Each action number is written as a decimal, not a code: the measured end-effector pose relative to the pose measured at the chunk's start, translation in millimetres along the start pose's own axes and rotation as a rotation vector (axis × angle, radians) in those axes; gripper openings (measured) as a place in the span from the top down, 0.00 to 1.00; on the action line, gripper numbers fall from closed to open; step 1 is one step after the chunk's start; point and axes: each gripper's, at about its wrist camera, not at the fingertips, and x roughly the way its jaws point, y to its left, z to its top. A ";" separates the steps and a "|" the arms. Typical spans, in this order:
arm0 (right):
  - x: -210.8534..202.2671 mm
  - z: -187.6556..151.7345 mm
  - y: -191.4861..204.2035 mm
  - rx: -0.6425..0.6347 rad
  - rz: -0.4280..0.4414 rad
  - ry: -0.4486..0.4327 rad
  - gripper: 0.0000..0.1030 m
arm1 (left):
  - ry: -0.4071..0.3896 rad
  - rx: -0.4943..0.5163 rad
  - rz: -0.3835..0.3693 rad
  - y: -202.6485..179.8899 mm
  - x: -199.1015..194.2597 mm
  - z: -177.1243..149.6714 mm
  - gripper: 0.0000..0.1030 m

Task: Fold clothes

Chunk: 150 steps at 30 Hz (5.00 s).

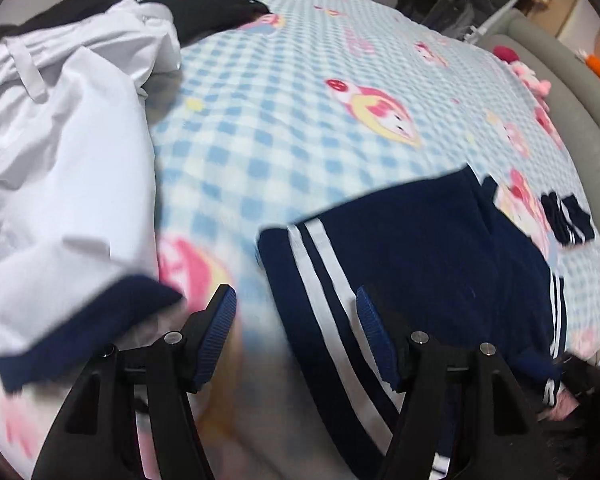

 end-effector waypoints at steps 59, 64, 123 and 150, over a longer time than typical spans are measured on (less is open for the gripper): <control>-18.2 -21.4 -41.3 0.181 -0.053 -0.054 0.78 | -0.073 0.309 -0.150 -98.8 1.8 -49.0 0.53; -31.7 -58.0 -49.8 0.207 -0.103 -0.065 0.78 | -0.071 0.272 -0.103 -90.7 -8.3 -65.7 0.53; -92.0 -127.4 -135.2 0.416 -0.185 -0.162 0.69 | 0.013 0.263 -0.025 -123.3 -20.2 -105.7 0.43; -92.9 -111.5 -109.2 0.317 -0.231 -0.125 0.62 | -0.046 0.012 0.092 -26.7 -47.1 -97.8 0.37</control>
